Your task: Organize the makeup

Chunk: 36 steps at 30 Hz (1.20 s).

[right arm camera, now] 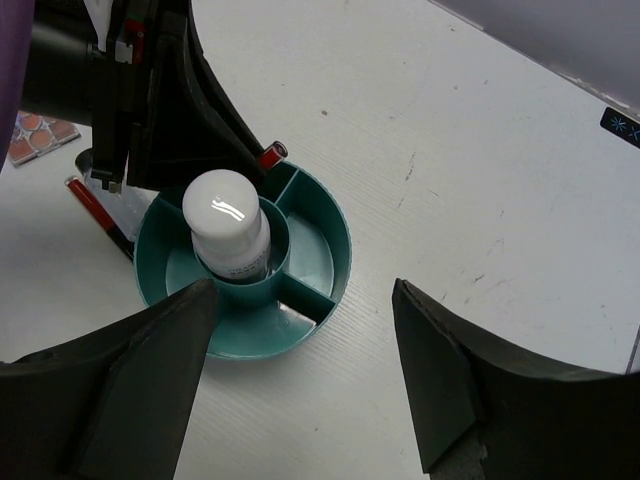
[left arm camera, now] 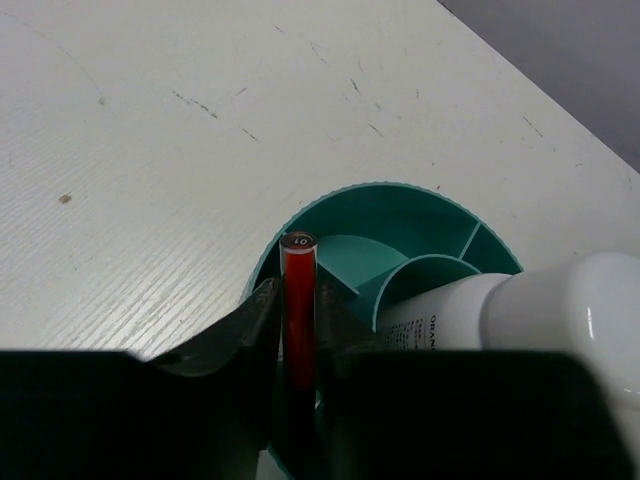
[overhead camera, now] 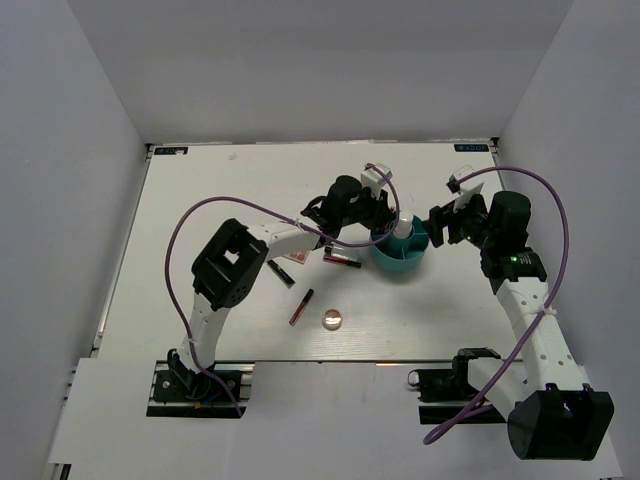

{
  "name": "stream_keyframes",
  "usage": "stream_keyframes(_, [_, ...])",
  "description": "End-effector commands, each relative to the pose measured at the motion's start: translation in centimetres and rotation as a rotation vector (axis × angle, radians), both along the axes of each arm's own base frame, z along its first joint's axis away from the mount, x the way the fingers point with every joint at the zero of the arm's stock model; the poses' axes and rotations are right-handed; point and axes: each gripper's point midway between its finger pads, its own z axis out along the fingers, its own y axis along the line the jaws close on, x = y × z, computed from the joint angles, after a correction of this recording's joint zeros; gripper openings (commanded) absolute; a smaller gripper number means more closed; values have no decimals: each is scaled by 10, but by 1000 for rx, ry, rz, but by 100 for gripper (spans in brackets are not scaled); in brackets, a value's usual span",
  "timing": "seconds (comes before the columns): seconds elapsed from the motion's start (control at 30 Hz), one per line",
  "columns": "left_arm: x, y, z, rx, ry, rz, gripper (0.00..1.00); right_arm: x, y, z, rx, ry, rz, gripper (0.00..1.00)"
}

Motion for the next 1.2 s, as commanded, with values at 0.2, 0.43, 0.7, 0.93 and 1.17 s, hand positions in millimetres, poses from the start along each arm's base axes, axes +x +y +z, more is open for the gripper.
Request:
stream_keyframes(0.2, [6,2,90,-98,-139,30,52,2,5,13,17,-42,39,80])
stream_keyframes(0.43, [25,30,134,-117,-193,179,50,-2,8,15,15,-46,64,79])
stream_keyframes(0.7, [-29,111,148,64,-38,277,14,-32,34,14,26,-88,275,46])
stream_keyframes(0.93, [-120,166,75,227,290,246,16,-55,47,2,30,-34,390,14])
stream_keyframes(1.17, [-156,191,15,448,520,299,54,-63,52,-9,56,30,424,52])
